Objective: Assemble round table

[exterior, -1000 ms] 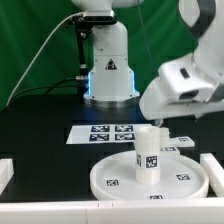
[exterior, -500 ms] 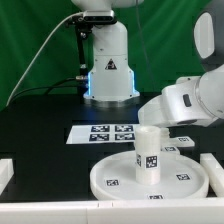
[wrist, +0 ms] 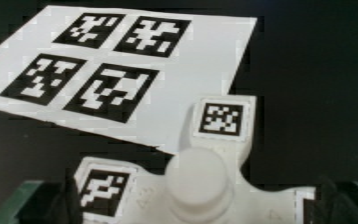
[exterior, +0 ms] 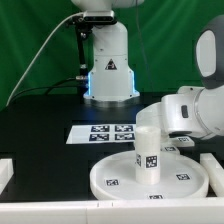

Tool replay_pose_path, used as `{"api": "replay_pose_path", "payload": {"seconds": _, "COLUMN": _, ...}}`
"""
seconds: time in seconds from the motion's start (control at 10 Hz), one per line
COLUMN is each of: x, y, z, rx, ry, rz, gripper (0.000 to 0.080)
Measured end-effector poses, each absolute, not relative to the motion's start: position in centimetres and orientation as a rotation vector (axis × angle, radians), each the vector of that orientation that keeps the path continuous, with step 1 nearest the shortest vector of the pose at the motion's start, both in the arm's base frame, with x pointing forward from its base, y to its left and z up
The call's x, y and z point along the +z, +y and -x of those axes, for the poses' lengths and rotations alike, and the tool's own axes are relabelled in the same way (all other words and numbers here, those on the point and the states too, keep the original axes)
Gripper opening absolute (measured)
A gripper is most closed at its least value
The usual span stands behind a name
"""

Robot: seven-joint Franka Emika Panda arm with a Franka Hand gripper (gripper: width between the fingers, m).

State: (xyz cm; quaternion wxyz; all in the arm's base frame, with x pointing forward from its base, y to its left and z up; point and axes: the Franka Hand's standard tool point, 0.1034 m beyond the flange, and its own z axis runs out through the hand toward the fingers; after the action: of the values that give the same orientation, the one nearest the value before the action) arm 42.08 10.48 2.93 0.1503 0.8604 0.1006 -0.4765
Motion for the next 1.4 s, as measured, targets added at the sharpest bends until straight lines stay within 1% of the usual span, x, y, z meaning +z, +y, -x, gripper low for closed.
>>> {"api": "replay_pose_path", "payload": {"seconds": 0.2, "x": 2.8, "y": 10.2, "z": -42.1, "rx": -1.373, "ry": 0.281, "rz": -2.472, "gripper": 0.0649}}
{"api": "replay_pose_path", "payload": {"seconds": 0.6, "x": 1.6, "y": 9.1, "z": -41.3, "rx": -1.412, "ry": 0.200, "rz": -2.437, "gripper": 0.0649}}
{"api": "replay_pose_path", "payload": {"seconds": 1.0, "x": 1.6, "y": 9.2, "z": -41.0, "rx": -1.417, "ry": 0.161, "rz": -2.418, "gripper": 0.0649}}
{"api": "replay_pose_path", "payload": {"seconds": 1.1, "x": 1.6, "y": 9.1, "z": -41.0, "rx": -1.417, "ry": 0.159, "rz": -2.419, "gripper": 0.0515}}
{"api": "replay_pose_path", "payload": {"seconds": 1.2, "x": 1.6, "y": 9.1, "z": -41.0, "rx": -1.417, "ry": 0.158, "rz": -2.420, "gripper": 0.0515}}
{"api": "replay_pose_path", "payload": {"seconds": 1.4, "x": 1.6, "y": 9.0, "z": -41.0, "rx": -1.420, "ry": 0.155, "rz": -2.419, "gripper": 0.0241}}
